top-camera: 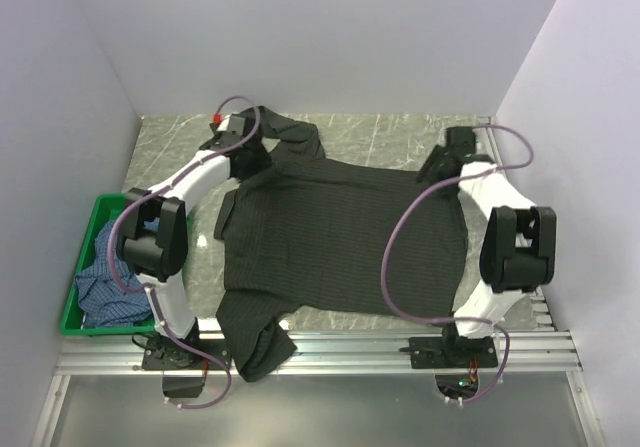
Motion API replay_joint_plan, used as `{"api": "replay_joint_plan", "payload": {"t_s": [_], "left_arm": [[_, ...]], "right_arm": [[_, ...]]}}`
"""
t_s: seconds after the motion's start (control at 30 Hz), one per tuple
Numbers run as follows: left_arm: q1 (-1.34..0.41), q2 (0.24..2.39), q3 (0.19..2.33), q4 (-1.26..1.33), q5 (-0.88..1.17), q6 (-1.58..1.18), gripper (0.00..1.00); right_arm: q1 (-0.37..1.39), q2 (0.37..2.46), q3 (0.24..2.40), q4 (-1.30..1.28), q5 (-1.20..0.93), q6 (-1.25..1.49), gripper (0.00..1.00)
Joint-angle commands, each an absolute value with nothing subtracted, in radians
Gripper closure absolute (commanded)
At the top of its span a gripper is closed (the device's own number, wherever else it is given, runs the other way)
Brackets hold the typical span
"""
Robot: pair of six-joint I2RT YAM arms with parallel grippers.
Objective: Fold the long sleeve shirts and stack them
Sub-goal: Fold the shirt
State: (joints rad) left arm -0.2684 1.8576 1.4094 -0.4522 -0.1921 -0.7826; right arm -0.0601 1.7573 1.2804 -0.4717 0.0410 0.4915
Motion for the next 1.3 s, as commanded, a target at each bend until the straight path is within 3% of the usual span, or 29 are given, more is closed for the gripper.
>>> {"api": "replay_joint_plan", "payload": {"t_s": [0.0, 0.27, 0.67, 1.03, 1.23, 1.27], "left_arm": [[-0.33, 1.831, 1.463, -0.367, -0.137, -0.712, 0.36], [-0.357, 2.042, 1.554, -0.256, -0.143, -0.706, 0.5], [-0.327, 2.249, 1.693, -0.267, -0.18, -0.736, 0.5], [-0.204, 2.373, 1.794, -0.273, -0.052, -0.813, 0.41], [-0.164, 2.384, 1.867, -0.21, 0.035, -0.81, 0.28], [-0.163, 2.37, 1.864, -0.187, 0.038, -0.798, 0.22]], "right_arm": [[0.055, 1.654, 1.152, -0.416, -0.022, 0.581, 0.29], [0.253, 1.511, 0.892, -0.347, -0.002, 0.661, 0.3], [0.232, 1.586, 0.889, -0.359, 0.011, 0.592, 0.32], [0.123, 1.861, 1.202, -0.436, -0.017, 0.542, 0.35], [0.117, 1.954, 1.382, -0.466, -0.023, 0.506, 0.32], [0.117, 1.932, 1.393, -0.468, -0.021, 0.503, 0.31]]}}
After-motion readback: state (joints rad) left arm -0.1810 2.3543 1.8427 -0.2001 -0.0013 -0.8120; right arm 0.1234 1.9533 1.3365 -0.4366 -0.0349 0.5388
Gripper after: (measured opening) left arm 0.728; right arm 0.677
